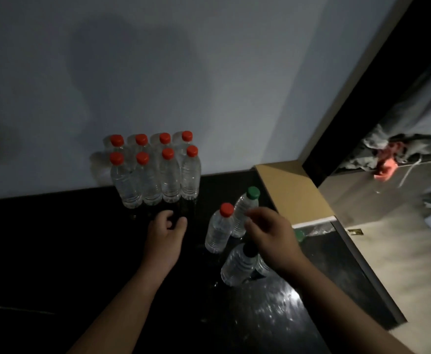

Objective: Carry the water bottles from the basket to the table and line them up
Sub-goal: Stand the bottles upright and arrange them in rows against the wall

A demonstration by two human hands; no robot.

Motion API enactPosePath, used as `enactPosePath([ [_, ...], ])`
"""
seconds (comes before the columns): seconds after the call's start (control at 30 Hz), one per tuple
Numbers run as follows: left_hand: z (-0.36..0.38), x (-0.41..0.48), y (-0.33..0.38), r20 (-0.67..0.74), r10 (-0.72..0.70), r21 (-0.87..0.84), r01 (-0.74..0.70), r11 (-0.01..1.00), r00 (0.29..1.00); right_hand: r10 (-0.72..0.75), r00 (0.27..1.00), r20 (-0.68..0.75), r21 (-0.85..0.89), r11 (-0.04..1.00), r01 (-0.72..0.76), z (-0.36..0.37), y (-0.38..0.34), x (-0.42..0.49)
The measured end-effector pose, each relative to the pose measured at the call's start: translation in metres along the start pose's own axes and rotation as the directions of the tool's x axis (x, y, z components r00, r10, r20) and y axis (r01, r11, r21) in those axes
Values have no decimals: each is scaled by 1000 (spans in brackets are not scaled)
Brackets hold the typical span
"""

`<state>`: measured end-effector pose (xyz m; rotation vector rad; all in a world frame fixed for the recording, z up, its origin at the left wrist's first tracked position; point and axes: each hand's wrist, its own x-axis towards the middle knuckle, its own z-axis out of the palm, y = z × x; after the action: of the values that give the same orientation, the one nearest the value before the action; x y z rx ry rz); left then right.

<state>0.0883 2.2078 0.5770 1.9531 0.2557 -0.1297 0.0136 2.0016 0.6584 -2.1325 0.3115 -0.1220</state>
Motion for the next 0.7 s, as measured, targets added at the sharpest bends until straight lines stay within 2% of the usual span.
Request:
enactPosePath([
  [0.17, 15, -42, 7, 182, 126, -26, -124, 992, 975, 80, 996, 36, -14, 997, -79, 18, 27, -34],
  [0.4, 19, -42, 7, 253, 201, -35, -199, 979, 946, 148, 985, 94, -7, 989, -148, 29, 33, -50],
  [0.57, 30, -35, 16, 320, 147, -13, -151, 988, 936, 217, 973, 77, 63, 973, -222, 41, 44, -43],
  [0.7, 45, -21, 27, 371, 143, 49, -173, 984, 918, 224, 970, 90, 142, 962, -235, 48, 64, -44],
])
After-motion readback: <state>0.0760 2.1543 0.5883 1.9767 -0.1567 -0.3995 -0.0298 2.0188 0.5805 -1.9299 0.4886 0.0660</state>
